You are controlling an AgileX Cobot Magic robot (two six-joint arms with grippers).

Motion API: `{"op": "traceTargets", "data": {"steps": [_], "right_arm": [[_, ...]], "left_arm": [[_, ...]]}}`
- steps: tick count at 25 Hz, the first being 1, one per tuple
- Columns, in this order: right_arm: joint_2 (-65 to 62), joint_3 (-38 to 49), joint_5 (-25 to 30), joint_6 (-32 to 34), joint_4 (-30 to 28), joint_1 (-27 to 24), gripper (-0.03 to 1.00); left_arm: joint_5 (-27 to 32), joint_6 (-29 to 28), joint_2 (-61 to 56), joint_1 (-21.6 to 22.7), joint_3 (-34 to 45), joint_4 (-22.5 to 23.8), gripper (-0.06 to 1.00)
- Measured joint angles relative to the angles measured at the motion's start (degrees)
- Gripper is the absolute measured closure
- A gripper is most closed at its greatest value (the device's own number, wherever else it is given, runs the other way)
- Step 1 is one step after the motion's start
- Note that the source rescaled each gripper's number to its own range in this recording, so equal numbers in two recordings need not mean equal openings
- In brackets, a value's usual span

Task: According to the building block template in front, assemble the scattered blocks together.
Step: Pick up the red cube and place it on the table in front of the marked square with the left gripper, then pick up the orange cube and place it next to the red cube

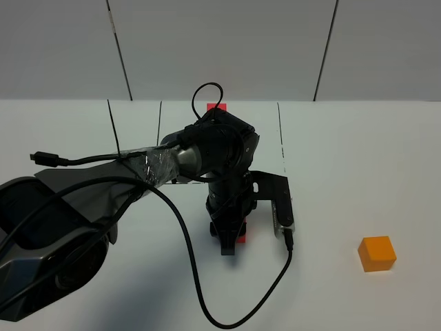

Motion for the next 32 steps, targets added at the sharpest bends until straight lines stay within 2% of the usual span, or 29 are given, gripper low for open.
{"op": "traceTargets", "data": {"steps": [4, 5, 6, 7, 11, 12, 13, 15, 18, 22, 25, 28, 32], "right_arm": [[0.00, 0.00, 0.00, 0.00, 0.00, 0.00, 0.96], [0.00, 0.00, 0.00, 0.00, 0.00, 0.00, 0.96], [0.00, 0.00, 0.00, 0.00, 0.00, 0.00, 0.96], [0.00, 0.00, 0.00, 0.00, 0.00, 0.00, 0.96], [0.00, 0.00, 0.00, 0.00, 0.02, 0.00, 0.96], [0.00, 0.00, 0.00, 0.00, 0.02, 0.00, 0.96], [0.00, 0.00, 0.00, 0.00, 0.02, 0.00, 0.96], [0.00, 0.00, 0.00, 0.00, 0.02, 0.00, 0.96], [0.00, 0.00, 0.00, 0.00, 0.02, 0.00, 0.96], [0.00, 0.00, 0.00, 0.00, 0.02, 0.00, 0.96], [0.00, 0.00, 0.00, 0.00, 0.02, 0.00, 0.96], [0.00, 0.00, 0.00, 0.00, 0.02, 0.00, 0.96], [0.00, 0.00, 0.00, 0.00, 0.02, 0.00, 0.96]], "left_arm": [[0.56, 0.00, 0.07, 0.00, -0.31, 0.62, 0.94], [0.67, 0.00, 0.07, 0.00, -0.31, 0.62, 0.92], [1.00, 0.00, 0.07, 0.00, -0.31, 0.62, 0.85], [1.52, -0.05, 0.07, 0.00, -0.31, 0.62, 0.73], [1.98, -2.69, 0.07, 0.00, -0.31, 2.27, 0.12], [1.92, -3.50, 0.02, 0.00, -0.31, 2.74, 0.03], [1.85, -3.94, -0.18, 0.00, -0.31, 3.20, -0.02], [2.03, -4.23, -0.61, 0.00, -0.31, 4.61, -0.06], [3.02, -4.42, -2.68, -0.10, -0.20, 4.84, -0.05], [7.49, -5.73, -7.43, -0.72, -0.20, 4.12, -0.05], [8.31, -13.23, -11.17, -0.79, -0.20, 4.41, -0.05], [8.31, -24.64, -15.02, 0.97, -0.20, 6.23, -0.05], [8.37, -33.53, -19.59, 8.21, 0.68, 7.07, -0.04]]}}
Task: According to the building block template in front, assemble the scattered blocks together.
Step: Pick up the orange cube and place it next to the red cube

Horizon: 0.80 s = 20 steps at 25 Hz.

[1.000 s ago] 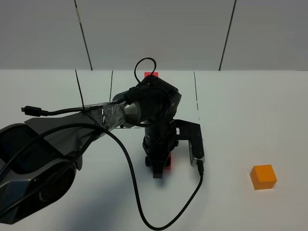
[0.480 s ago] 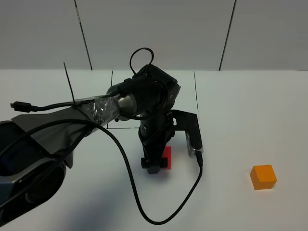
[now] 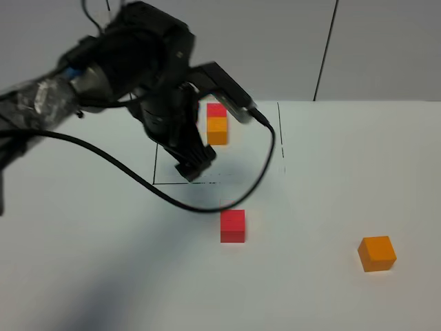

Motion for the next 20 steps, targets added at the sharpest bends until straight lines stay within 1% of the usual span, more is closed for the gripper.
{"op": "traceTargets", "data": {"steps": [2, 5, 8, 12, 14, 16, 18, 20], "right_arm": [[0.00, 0.00, 0.00, 0.00, 0.00, 0.00, 0.96], [0.00, 0.00, 0.00, 0.00, 0.00, 0.00, 0.96], [0.00, 0.00, 0.00, 0.00, 0.00, 0.00, 0.96], [0.00, 0.00, 0.00, 0.00, 0.00, 0.00, 0.96], [0.00, 0.00, 0.00, 0.00, 0.00, 0.00, 0.96], [0.00, 0.00, 0.00, 0.00, 0.00, 0.00, 0.97], [0.00, 0.00, 0.00, 0.00, 0.00, 0.00, 0.97], [0.00, 0.00, 0.00, 0.00, 0.00, 0.00, 0.97]], "left_arm": [[0.05, -1.67, -2.93, 4.43, 2.11, -1.15, -0.04], [-0.54, -2.28, -8.75, 10.24, 7.49, -4.26, -0.03], [-3.24, -2.43, -15.61, 15.41, 14.87, -6.45, -0.02], [-8.96, -2.50, -26.49, 20.93, 27.00, -6.90, 0.00], [-12.68, -2.69, -33.10, 22.42, 33.58, -6.97, 0.00], [-15.24, -3.43, -39.44, 22.92, 38.98, -7.03, 0.01], [-16.49, -5.15, -46.07, 22.92, 43.72, -7.04, 0.01], [-16.69, -8.36, -51.77, 22.92, 47.36, -5.92, 0.01]]}}
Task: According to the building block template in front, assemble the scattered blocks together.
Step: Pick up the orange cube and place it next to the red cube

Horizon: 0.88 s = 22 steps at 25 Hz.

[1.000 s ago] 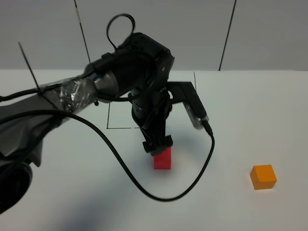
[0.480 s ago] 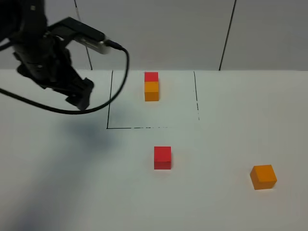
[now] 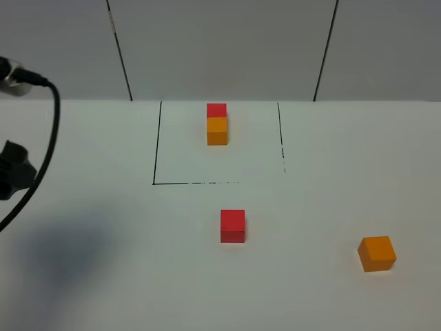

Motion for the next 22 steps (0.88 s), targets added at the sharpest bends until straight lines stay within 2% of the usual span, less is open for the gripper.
{"op": "traceTargets", "data": {"steps": [5, 9, 16, 22], "right_arm": [[0.00, 0.00, 0.00, 0.00, 0.00, 0.00, 0.97], [0.00, 0.00, 0.00, 0.00, 0.00, 0.00, 0.97], [0.00, 0.00, 0.00, 0.00, 0.00, 0.00, 0.97], [0.00, 0.00, 0.00, 0.00, 0.00, 0.00, 0.97]], "left_arm": [[0.37, -8.29, -14.71, 0.00, 8.31, 5.95, 0.01], [2.62, -12.97, -25.52, 0.00, 13.93, 8.32, 0.01], [5.35, -16.83, -41.23, 0.00, 21.40, 8.28, 0.01], [6.39, -17.25, -48.83, 0.00, 25.43, 4.69, 0.01]]}}
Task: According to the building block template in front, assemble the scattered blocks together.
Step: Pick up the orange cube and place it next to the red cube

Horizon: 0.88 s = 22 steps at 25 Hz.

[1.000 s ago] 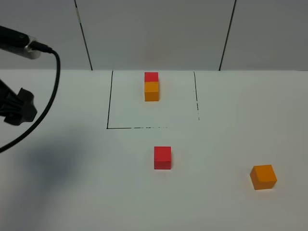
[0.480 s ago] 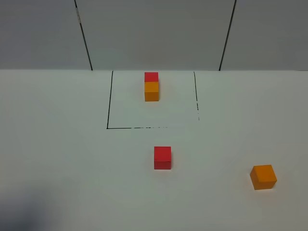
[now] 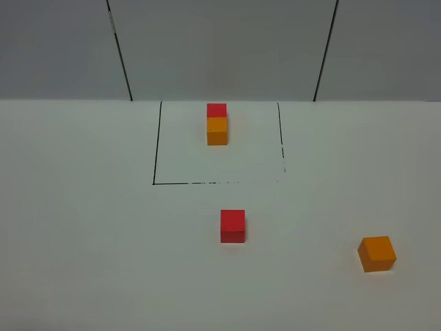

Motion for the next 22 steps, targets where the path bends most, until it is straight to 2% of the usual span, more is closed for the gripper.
{"op": "traceTargets", "data": {"steps": [6, 15, 22], "right_arm": [[0.00, 0.00, 0.00, 0.00, 0.00, 0.00, 0.97], [0.00, 0.00, 0.00, 0.00, 0.00, 0.00, 0.97], [0.00, 0.00, 0.00, 0.00, 0.00, 0.00, 0.97]], "left_arm": [[-0.08, 1.21, -6.69, 0.00, 4.15, -2.72, 0.04], [0.24, 8.98, -16.34, 0.00, 6.55, -10.25, 0.10], [1.73, 10.15, -19.58, 0.00, 7.89, -10.74, 0.20]]}}
